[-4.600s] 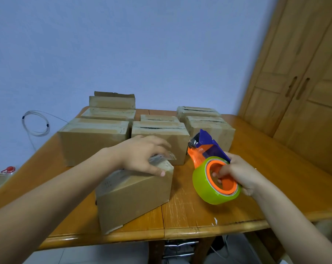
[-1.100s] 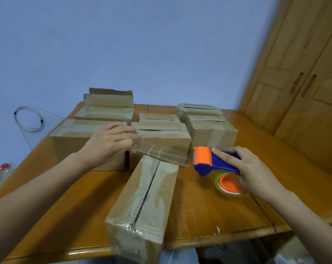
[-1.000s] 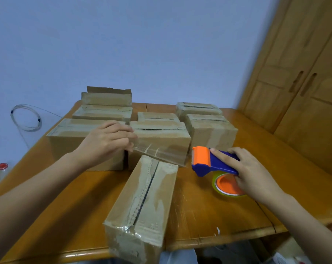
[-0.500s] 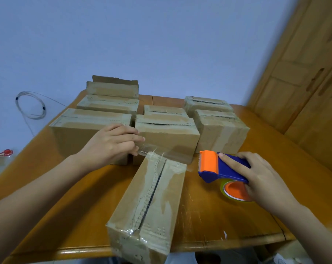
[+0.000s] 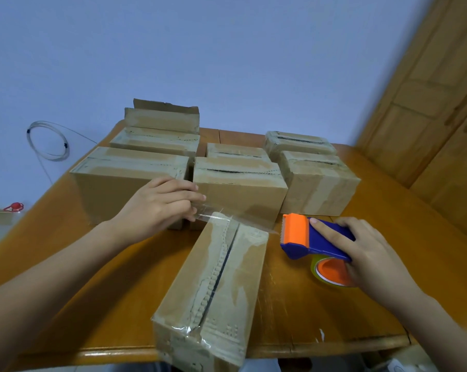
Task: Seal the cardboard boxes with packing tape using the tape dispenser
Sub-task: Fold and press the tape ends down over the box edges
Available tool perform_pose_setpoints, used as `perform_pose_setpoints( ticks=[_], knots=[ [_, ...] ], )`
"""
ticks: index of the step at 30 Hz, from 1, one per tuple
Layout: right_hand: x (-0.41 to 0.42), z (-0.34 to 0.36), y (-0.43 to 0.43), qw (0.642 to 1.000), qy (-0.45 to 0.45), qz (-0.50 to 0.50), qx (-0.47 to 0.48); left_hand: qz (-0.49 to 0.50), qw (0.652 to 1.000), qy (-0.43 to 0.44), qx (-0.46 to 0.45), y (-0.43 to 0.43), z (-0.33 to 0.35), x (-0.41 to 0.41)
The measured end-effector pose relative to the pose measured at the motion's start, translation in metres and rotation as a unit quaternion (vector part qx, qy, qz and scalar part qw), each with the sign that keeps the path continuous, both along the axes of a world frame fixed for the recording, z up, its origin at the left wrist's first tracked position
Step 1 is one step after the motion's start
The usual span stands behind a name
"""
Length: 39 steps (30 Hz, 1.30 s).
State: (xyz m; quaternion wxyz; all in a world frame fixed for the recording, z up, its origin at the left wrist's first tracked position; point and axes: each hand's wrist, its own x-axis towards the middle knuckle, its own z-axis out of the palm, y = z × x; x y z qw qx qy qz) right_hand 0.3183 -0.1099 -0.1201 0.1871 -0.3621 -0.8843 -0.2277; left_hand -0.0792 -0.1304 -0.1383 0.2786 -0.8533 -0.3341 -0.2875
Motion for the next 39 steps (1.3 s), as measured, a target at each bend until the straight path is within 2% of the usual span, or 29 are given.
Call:
perform_pose_setpoints(
  ticks=[7, 12, 17, 20, 26, 28, 31, 35, 37, 39],
  knots=[
    [-0.003, -0.024, -0.004, 0.999, 0.029, -0.016, -0.038, 0.012, 0.987, -0.134, -0.084, -0.004, -0.03, 0.008],
    [-0.011, -0.04, -0.009, 0.995, 0.063, -0.024, -0.079, -0.008, 0.95, -0.263, -0.171, -0.008, -0.049, 0.022],
    [-0.019, -0.052, -0.011, 0.988, 0.089, -0.026, -0.122, -0.012, 0.917, -0.34, -0.207, -0.009, -0.059, 0.036],
    [-0.022, -0.055, -0.013, 0.986, 0.108, -0.025, -0.129, -0.009, 0.912, -0.341, -0.229, -0.01, -0.054, 0.034],
    [-0.022, -0.056, -0.015, 0.986, 0.111, -0.028, -0.122, 0.08, 0.925, -0.224, -0.296, -0.017, -0.076, 0.034],
    [-0.022, -0.056, -0.016, 0.985, 0.112, -0.029, -0.127, 0.101, 0.925, -0.239, -0.278, -0.021, -0.077, 0.03],
    [-0.02, -0.056, -0.016, 0.985, 0.107, -0.032, -0.131, 0.132, 0.903, -0.316, -0.258, -0.021, -0.054, 0.03],
    [-0.022, -0.055, -0.016, 0.987, 0.105, -0.041, -0.118, 0.111, 0.888, -0.374, -0.243, -0.032, -0.001, 0.044],
    [-0.024, -0.057, -0.018, 0.986, 0.112, -0.045, -0.113, 0.107, 0.885, -0.36, -0.274, -0.044, 0.028, 0.057],
    [-0.026, -0.059, -0.021, 0.985, 0.119, -0.049, -0.112, 0.11, 0.893, -0.291, -0.325, -0.054, 0.05, 0.073]
  ],
)
